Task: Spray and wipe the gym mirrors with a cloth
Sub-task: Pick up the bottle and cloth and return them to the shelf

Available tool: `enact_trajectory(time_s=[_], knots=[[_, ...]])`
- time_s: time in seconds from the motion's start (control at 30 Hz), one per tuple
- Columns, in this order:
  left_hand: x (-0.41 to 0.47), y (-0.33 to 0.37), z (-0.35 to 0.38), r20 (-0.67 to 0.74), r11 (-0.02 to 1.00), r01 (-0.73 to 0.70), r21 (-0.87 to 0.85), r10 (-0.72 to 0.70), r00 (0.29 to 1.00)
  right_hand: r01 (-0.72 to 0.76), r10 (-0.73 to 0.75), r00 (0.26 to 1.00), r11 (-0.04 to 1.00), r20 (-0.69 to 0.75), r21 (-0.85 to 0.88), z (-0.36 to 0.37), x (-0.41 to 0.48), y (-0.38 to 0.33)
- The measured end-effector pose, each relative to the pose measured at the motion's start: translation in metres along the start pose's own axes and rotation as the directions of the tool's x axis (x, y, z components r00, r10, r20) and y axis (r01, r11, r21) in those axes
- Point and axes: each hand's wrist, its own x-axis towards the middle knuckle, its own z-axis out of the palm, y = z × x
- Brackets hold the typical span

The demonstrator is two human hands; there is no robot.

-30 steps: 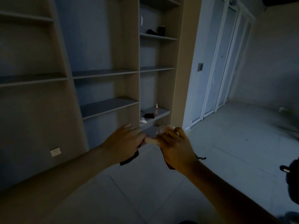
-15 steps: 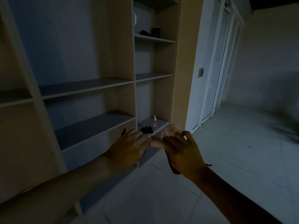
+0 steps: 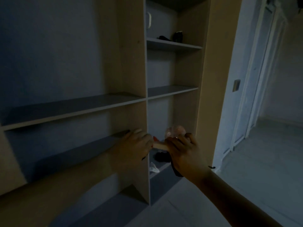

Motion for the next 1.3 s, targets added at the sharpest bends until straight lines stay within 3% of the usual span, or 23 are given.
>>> enact_trajectory(time_s=[0.13,0.23,0.33,0.7,0.83,0.97,1.03,1.13,1.23,1.3], knots=[[0.05,-0.049,0.039,-0.092,0.996,0.068,0.062,-0.062,0.994,-0.007,0.011,0.999,0.997,-0.044,0.073,0.047,0.033,0.065],[0.08,-0.084,0.062,0.008,0.997,0.072,-0.038,-0.072,0.997,0.04,-0.036,0.998,0.995,-0.044,0.094,0.082,0.05,0.101],[0.102,-0.114,0.085,0.06,1.0,0.007,-0.02,-0.005,0.998,0.054,-0.049,0.998,0.992,-0.049,0.112,0.117,0.058,0.127],[0.164,-0.219,0.145,-0.151,0.976,-0.096,0.196,0.127,0.98,-0.052,0.064,0.994,0.991,-0.092,0.125,0.19,0.132,0.192],[0.179,-0.267,0.152,-0.199,0.953,-0.133,0.271,0.19,0.961,-0.087,0.099,0.988,0.991,-0.117,0.105,0.212,0.168,0.206],[0.196,-0.299,0.154,-0.2,0.952,-0.104,0.289,0.167,0.965,-0.072,0.074,0.985,0.997,-0.155,0.018,0.234,0.198,0.226],[0.201,-0.312,0.156,-0.231,0.97,-0.013,0.245,0.071,0.97,-0.088,0.09,0.983,0.996,-0.16,0.018,0.247,0.216,0.24],[0.204,-0.335,0.156,-0.255,0.962,0.273,0.027,-0.258,0.932,-0.275,0.294,0.953,0.943,-0.08,0.19,0.27,0.251,0.271],[0.204,-0.358,0.168,-0.178,0.84,0.527,-0.129,-0.543,0.821,-0.527,0.508,0.849,0.799,0.146,0.29,0.305,0.292,0.308],[0.2,-0.374,0.182,-0.032,0.712,0.668,-0.219,-0.689,0.724,-0.642,0.564,0.763,0.718,0.315,0.268,0.334,0.317,0.329]])
